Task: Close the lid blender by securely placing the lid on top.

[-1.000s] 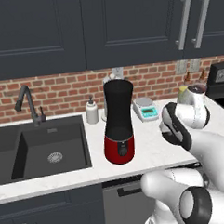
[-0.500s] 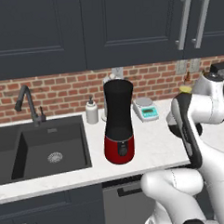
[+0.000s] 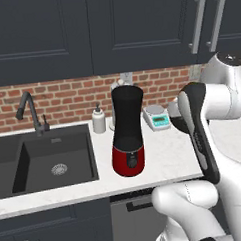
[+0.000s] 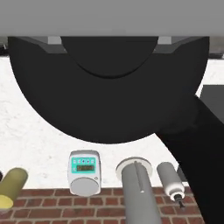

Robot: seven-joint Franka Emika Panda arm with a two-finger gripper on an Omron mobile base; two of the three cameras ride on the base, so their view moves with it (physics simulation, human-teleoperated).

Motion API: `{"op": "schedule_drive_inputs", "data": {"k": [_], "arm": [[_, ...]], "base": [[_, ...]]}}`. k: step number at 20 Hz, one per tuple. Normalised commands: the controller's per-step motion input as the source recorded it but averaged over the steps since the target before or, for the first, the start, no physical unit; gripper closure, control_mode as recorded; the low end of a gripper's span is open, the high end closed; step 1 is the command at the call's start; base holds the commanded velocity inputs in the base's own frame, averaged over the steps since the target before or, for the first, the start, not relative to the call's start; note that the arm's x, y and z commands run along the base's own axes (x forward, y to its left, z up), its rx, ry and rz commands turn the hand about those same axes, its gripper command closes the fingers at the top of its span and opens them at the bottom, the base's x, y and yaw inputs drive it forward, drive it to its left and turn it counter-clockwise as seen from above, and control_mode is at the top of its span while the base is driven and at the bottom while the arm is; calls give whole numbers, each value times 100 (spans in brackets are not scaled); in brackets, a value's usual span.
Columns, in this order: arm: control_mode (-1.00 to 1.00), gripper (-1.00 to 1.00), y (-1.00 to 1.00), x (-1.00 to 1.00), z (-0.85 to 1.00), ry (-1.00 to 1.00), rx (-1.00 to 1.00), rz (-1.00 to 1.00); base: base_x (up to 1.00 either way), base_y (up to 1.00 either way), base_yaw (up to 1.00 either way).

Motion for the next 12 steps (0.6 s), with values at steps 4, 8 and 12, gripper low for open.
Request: {"op": "schedule_drive_inputs", "data": {"k": [4,8,12], "arm": [[-100,100,60,0,84,-7,0,8],[-100,100,54,8,48,-2,0,10],[-100,100,52,11,28,0,0,10]], "base": [[0,0,0],[0,0,0],[0,0,0]]}}
